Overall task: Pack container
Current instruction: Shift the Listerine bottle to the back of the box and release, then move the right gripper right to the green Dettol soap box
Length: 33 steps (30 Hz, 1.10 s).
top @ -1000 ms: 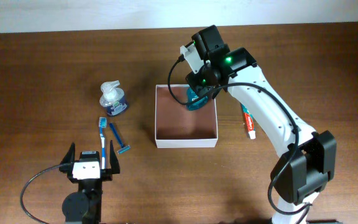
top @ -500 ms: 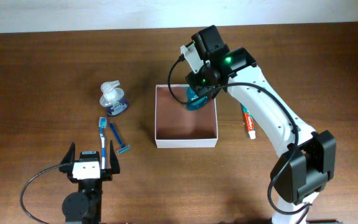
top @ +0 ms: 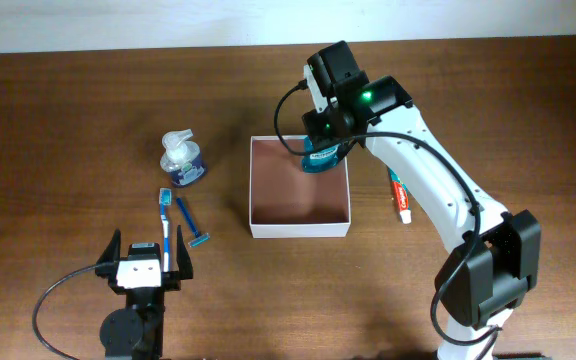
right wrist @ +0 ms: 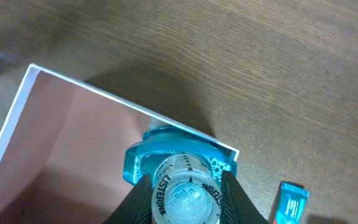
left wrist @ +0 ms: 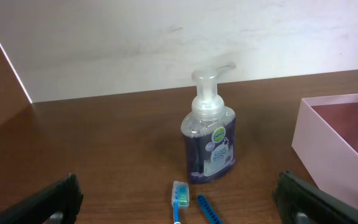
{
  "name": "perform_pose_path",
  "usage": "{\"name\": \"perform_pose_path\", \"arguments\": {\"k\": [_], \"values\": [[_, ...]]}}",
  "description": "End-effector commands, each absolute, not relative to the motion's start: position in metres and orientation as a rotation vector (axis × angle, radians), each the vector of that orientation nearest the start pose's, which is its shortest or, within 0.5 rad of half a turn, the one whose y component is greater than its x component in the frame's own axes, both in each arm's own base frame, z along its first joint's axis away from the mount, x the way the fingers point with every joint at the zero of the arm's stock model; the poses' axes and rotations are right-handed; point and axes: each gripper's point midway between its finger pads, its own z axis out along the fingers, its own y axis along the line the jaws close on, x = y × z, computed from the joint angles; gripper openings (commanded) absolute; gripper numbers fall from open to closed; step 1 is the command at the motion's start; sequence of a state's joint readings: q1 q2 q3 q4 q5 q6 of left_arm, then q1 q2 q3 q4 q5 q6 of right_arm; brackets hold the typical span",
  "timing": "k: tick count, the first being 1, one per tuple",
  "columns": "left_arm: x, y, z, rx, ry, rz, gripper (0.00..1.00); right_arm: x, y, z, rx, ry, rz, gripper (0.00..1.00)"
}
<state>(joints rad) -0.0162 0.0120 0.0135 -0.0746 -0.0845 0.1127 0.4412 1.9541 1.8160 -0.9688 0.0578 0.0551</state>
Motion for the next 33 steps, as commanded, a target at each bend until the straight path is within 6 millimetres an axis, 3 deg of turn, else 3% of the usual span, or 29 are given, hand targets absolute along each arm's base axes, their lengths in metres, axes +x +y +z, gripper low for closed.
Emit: {"name": "perform_pose_path", "arguments": {"k": [1,14,16,18,20,22,24,25,27,29,33], "values": [[0.246,0.010,0.158,0.056,1.644,0.150,1.00,0.441,0.183,0.170,-0.389,2.635,0.020,0.23],[0.246,0.010,0.158,0.056,1.644,0.150,1.00,0.447,0.175,0.172,-0.287,2.620,-0.036,0.25],[0.246,0.010,0.158,0.056,1.644,0.150,1.00,0.448,0.175,0.173,-0.286,2.616,-0.035,0.58],[0.246,0.010,0.158,0.056,1.644,0.150,0.99,0.449,0.175,0.173,-0.286,2.614,-0.034,0.68],[0.246,0.010,0.158,0.056,1.644,0.150,1.00,0.450,0.175,0.175,-0.284,2.606,-0.031,0.71],[0.246,0.010,0.158,0.056,1.644,0.150,1.00,0.450,0.175,0.187,-0.280,2.589,-0.022,0.74],[0.246,0.010,0.158,0.056,1.644,0.150,1.00,0.447,0.171,0.213,-0.266,2.559,-0.024,0.74],[0.246,0.010,0.158,0.056,1.644,0.150,0.99,0.443,0.159,0.236,-0.236,2.536,-0.046,0.74],[0.246,0.010,0.158,0.056,1.644,0.150,0.99,0.437,0.137,0.260,-0.182,2.522,-0.075,0.74],[0.246,0.010,0.158,0.056,1.644,0.150,1.00,0.423,0.088,0.277,-0.004,2.540,-0.141,0.74],[0.246,0.010,0.158,0.056,1.644,0.150,1.00,0.394,-0.006,0.271,0.211,2.665,-0.270,0.75]]}}
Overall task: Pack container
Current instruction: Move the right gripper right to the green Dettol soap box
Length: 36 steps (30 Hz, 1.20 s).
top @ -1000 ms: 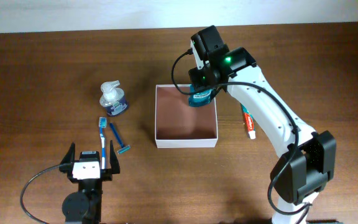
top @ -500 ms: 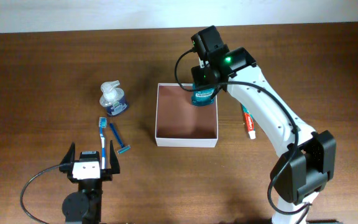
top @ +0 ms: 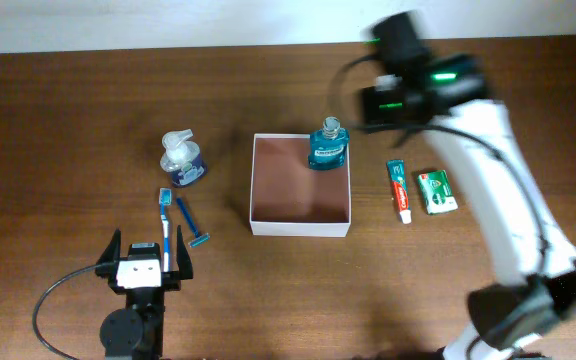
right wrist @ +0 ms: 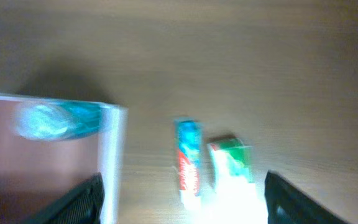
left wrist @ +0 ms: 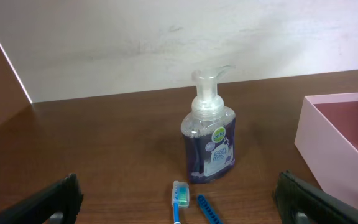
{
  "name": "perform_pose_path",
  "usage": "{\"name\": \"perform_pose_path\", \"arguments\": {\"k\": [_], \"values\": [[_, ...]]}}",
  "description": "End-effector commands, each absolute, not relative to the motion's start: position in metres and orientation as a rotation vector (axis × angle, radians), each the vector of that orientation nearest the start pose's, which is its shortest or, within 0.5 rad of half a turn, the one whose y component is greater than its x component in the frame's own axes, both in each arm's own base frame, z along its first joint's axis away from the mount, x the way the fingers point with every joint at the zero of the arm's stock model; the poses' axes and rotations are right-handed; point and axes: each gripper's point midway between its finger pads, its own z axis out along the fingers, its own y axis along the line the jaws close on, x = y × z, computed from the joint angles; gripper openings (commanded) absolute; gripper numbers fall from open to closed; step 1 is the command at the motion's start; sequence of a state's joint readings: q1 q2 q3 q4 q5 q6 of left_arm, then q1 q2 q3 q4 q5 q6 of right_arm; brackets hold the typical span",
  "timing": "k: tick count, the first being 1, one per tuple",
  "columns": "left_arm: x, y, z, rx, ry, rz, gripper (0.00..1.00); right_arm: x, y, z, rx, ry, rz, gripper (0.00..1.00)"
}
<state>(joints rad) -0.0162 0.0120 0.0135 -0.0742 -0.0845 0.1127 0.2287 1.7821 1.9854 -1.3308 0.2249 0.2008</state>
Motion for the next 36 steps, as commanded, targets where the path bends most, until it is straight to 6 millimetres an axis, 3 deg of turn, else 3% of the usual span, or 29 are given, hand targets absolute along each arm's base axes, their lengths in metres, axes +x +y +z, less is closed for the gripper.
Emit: {"name": "perform_pose_path", "arguments": {"k": [1,6,8,10,13,16,21,24,30,34,36], "values": [[0.246,0.010,0.158,0.056,1.644,0.150,1.00,0.388,-0.020,0.267,0.241,2.698,-0.285,0.75],[0.246,0.010,0.158,0.055,1.643,0.150,1.00,0.363,-0.062,0.232,0.416,2.830,-0.258,0.74],[0.246,0.010,0.158,0.056,1.644,0.150,1.00,0.359,-0.068,0.216,0.441,2.860,-0.263,0.74],[0.246,0.010,0.158,0.056,1.644,0.150,1.00,0.358,-0.066,0.199,0.385,2.899,-0.236,0.74],[0.246,0.010,0.158,0.056,1.644,0.150,0.99,0.356,-0.045,0.160,0.207,2.979,-0.074,0.76],[0.246,0.010,0.158,0.056,1.644,0.150,0.99,0.345,-0.040,0.122,0.180,3.032,-0.047,0.75],[0.246,0.010,0.158,0.056,1.644,0.150,1.00,0.326,-0.038,0.081,0.139,3.096,-0.046,0.77],[0.246,0.010,0.158,0.056,1.644,0.150,1.00,0.326,-0.038,0.067,0.117,3.089,-0.045,0.81],[0.246,0.010,0.158,0.056,1.644,0.150,1.00,0.346,-0.040,0.043,0.112,2.990,-0.054,0.88],[0.246,0.010,0.158,0.056,1.644,0.150,1.00,0.352,-0.041,0.031,0.074,2.975,-0.058,0.86],[0.246,0.010,0.158,0.056,1.644,0.150,1.00,0.354,-0.041,0.025,0.071,2.976,-0.058,0.78]]}}
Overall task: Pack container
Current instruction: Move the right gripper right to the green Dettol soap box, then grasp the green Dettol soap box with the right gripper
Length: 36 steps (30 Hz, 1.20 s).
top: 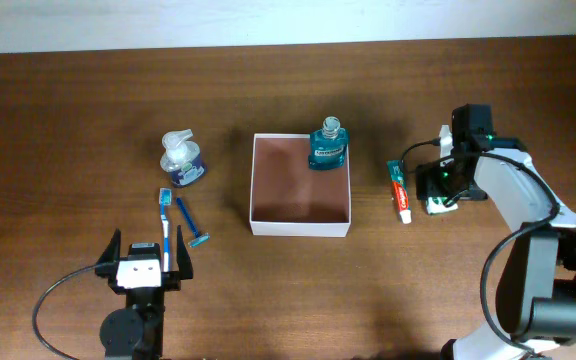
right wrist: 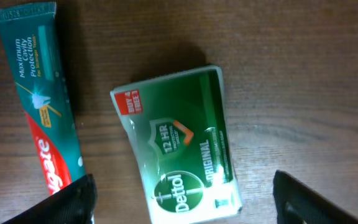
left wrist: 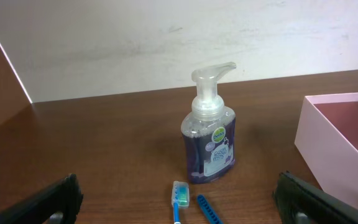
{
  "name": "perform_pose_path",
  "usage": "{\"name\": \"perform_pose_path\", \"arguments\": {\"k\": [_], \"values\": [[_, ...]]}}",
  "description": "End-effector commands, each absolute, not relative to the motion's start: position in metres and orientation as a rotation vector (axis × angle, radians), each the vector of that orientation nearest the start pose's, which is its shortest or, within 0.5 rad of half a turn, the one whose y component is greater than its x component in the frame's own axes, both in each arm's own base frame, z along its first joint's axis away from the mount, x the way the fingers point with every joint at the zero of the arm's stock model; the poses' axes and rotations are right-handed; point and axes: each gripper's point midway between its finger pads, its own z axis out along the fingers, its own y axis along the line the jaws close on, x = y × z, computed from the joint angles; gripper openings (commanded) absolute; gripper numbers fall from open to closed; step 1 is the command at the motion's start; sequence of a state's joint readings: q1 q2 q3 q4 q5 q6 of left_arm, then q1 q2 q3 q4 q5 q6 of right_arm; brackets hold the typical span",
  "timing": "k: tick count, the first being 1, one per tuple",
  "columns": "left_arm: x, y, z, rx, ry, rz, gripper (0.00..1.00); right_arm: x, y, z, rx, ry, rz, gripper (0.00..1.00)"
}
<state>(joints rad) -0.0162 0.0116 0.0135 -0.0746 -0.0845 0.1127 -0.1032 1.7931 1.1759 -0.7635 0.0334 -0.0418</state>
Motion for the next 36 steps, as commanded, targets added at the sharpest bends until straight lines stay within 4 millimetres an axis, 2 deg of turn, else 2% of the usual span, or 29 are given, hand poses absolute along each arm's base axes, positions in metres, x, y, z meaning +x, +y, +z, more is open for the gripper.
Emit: {"name": "perform_pose_path", "arguments": {"k": [1,9,15,19,21,24,27,31,32,34,35,36], "values": [[0.246,0.010,0.158,0.056,1.644,0.150,1.00,0.355,-0.040,0.023,0.054,2.981,-0.053,0.73],[0.246,0.010,0.158,0.056,1.644,0.150,1.00,0.360,-0.039,0.008,0.040,2.985,-0.032,0.69],[0.246,0.010,0.158,0.056,1.644,0.150,1.00,0.365,-0.040,-0.001,-0.032,2.982,-0.039,0.65],[0.246,0.010,0.158,0.056,1.644,0.150,1.00,0.364,-0.040,-0.006,-0.032,2.996,-0.037,0.55],[0.246,0.010,0.158,0.056,1.644,0.150,0.99,0.365,-0.040,-0.006,-0.032,2.993,-0.037,0.41],[0.246,0.010,0.158,0.056,1.644,0.150,1.00,0.365,-0.041,-0.003,-0.031,2.995,-0.044,0.35],[0.246,0.010,0.158,0.056,1.644,0.150,1.00,0.373,-0.044,0.015,-0.029,2.999,-0.064,0.33],[0.246,0.010,0.158,0.056,1.644,0.150,0.99,0.389,-0.044,0.064,-0.014,3.000,-0.071,0.33],[0.246,0.010,0.158,0.056,1.644,0.150,1.00,0.391,-0.040,0.087,0.030,3.009,-0.063,0.33],[0.246,0.010,0.158,0.056,1.644,0.150,1.00,0.393,-0.028,0.111,0.069,3.008,-0.021,0.33],[0.246,0.010,0.158,0.056,1.644,0.150,1.00,0.393,-0.010,0.133,0.091,3.007,0.052,0.33],[0.246,0.010,0.158,0.056,1.644,0.150,1.00,0.394,0.004,0.145,0.093,3.002,0.095,0.33]]}}
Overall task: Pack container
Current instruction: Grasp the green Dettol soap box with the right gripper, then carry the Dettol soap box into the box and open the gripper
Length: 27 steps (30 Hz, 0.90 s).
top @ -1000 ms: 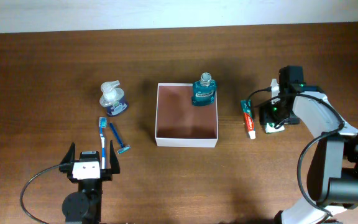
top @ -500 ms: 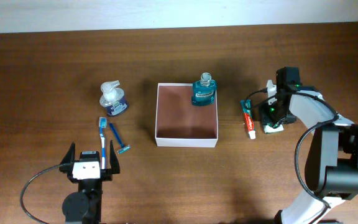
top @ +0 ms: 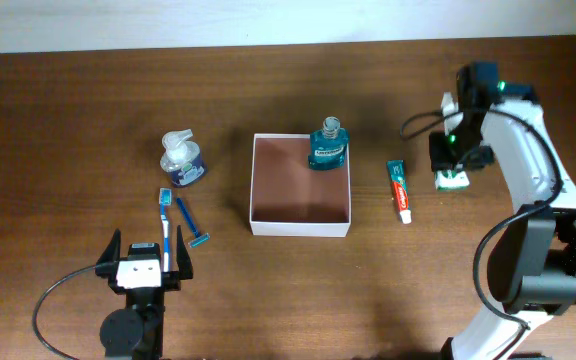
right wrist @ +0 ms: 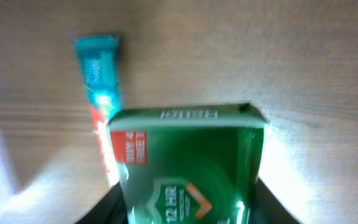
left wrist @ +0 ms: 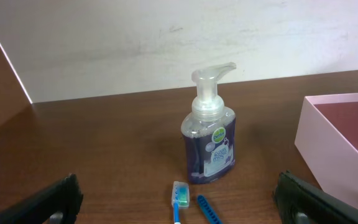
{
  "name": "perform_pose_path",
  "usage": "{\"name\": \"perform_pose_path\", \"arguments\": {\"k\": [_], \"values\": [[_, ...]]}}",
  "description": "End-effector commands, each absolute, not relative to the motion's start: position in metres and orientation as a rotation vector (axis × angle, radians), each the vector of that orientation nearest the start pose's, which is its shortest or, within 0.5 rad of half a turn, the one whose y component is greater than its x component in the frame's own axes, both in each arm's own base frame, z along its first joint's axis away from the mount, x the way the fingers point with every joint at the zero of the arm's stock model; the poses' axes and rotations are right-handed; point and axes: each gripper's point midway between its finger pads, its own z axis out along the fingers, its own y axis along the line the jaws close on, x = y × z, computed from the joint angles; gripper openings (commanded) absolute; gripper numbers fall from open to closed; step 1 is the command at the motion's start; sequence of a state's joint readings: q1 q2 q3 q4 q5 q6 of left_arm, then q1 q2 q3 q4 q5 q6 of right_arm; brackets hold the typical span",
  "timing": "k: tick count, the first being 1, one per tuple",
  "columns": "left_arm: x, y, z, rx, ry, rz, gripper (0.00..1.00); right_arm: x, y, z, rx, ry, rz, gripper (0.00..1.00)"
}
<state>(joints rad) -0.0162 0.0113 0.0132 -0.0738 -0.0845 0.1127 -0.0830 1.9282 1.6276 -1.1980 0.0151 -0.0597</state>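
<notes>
A white box (top: pixel 300 228) with a brown floor stands mid-table, and its pink-looking wall (left wrist: pixel 328 149) shows in the left wrist view. A teal mouthwash bottle (top: pixel 327 145) stands in its far right corner. Right of the box lies a toothpaste tube (top: pixel 399 190) (right wrist: pixel 98 68). My right gripper (top: pixel 455 165) (right wrist: pixel 185 208) is shut on a green soap pack (top: pixel 453 180) (right wrist: pixel 185 168), held off the table beside the tube. My left gripper (top: pixel 148 255) (left wrist: pixel 182 202) rests open at the near left, nothing between its fingers.
Left of the box stand a pump soap bottle (top: pixel 181 160) (left wrist: pixel 209 140), a blue toothbrush (top: pixel 165 225) (left wrist: pixel 179 199) and a blue razor (top: pixel 192 225) (left wrist: pixel 209 211). The table's far edge meets a white wall.
My right gripper was open over the soap pack lying on the table. It is now shut on the pack, which sits a little farther back and right, raised off the table. The left arm is unchanged.
My right gripper first held the mouthwash bottle in the box's far right corner. It then had let go, the bottle standing in the box, with the arm further right. Later it was open over the soap pack, and now holds that pack.
</notes>
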Motion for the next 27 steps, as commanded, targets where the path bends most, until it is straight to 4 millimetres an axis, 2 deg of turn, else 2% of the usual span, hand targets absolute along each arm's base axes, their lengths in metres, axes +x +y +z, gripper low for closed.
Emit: {"name": "perform_pose_path", "arguments": {"k": [1,4,7,8,9,10,11,15,16,18,22,27], "values": [[0.246,0.010,0.158,0.056,1.644,0.150,1.00,0.393,0.022,0.156,0.099,3.000,0.136,0.31],[0.246,0.010,0.158,0.056,1.644,0.150,0.99,0.382,0.065,0.161,0.096,3.027,0.201,0.29],[0.246,0.010,0.158,0.056,1.644,0.150,0.99,0.369,0.114,0.160,-0.001,3.047,0.218,0.28],[0.246,0.010,0.158,0.056,1.644,0.150,1.00,0.368,0.119,0.160,-0.010,3.047,0.219,0.28],[0.246,0.010,0.158,0.056,1.644,0.150,0.99,0.364,0.136,0.160,-0.040,3.041,0.193,0.27],[0.246,0.010,0.158,0.056,1.644,0.150,1.00,0.362,0.141,0.160,-0.048,3.037,0.174,0.23],[0.246,0.010,0.158,0.056,1.644,0.150,1.00,0.358,0.153,0.160,-0.057,3.035,0.154,0.14],[0.246,0.010,0.158,0.056,1.644,0.150,1.00,0.341,0.182,0.155,-0.126,3.052,0.151,0.14],[0.246,0.010,0.158,0.056,1.644,0.150,0.99,0.339,0.187,0.152,-0.148,3.049,0.148,0.16],[0.246,0.010,0.158,0.056,1.644,0.150,1.00,0.337,0.198,0.143,-0.171,3.034,0.143,0.27],[0.246,0.010,0.158,0.056,1.644,0.150,1.00,0.345,0.210,0.132,-0.181,2.989,0.179,0.25],[0.246,0.010,0.158,0.056,1.644,0.150,0.99,0.363,0.221,0.130,-0.138,2.917,0.230,0.22]]}}
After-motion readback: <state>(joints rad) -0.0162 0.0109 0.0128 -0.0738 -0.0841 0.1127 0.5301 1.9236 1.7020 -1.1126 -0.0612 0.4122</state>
